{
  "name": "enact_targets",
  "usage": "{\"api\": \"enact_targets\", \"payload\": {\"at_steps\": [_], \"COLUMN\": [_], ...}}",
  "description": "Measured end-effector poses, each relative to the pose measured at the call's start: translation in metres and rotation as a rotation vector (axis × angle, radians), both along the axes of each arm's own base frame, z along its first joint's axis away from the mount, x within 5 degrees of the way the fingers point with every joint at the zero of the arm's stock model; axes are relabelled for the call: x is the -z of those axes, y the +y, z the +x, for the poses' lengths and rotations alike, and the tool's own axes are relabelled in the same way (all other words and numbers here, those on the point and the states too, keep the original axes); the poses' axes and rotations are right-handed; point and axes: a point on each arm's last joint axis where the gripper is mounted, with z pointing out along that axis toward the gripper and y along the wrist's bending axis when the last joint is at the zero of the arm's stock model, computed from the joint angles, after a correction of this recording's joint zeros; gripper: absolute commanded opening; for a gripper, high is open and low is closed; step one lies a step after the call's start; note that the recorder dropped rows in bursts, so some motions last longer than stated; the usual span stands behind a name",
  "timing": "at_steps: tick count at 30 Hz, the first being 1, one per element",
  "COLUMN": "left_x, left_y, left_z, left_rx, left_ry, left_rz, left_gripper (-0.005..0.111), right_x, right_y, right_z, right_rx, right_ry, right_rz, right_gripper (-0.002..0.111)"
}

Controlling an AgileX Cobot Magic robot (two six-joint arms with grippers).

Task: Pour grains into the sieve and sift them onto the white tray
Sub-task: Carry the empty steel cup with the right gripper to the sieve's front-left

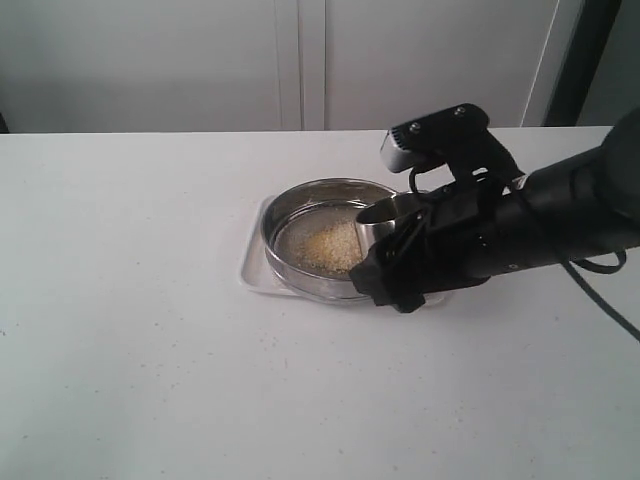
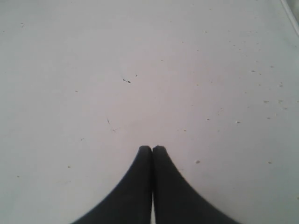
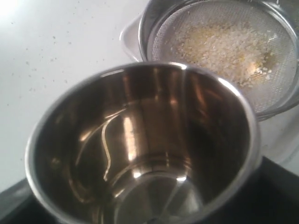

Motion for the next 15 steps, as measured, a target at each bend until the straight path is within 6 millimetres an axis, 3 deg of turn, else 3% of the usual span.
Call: {"api": "enact_targets", "payload": {"at_steps": [15], "left_x": [0.000], "left_y": [0.000], "left_z": [0.000], "left_rx": [0.000], "left_ry": [0.000], "left_rz": [0.000], "left_gripper": [0.000], "right_x": [0.005], "right_y": [0.039], "right_z": [-0.022], "right_rx": [0.090], "right_ry": [-0.141], "right_rz": [0.139], "right_gripper": [0.000]}}
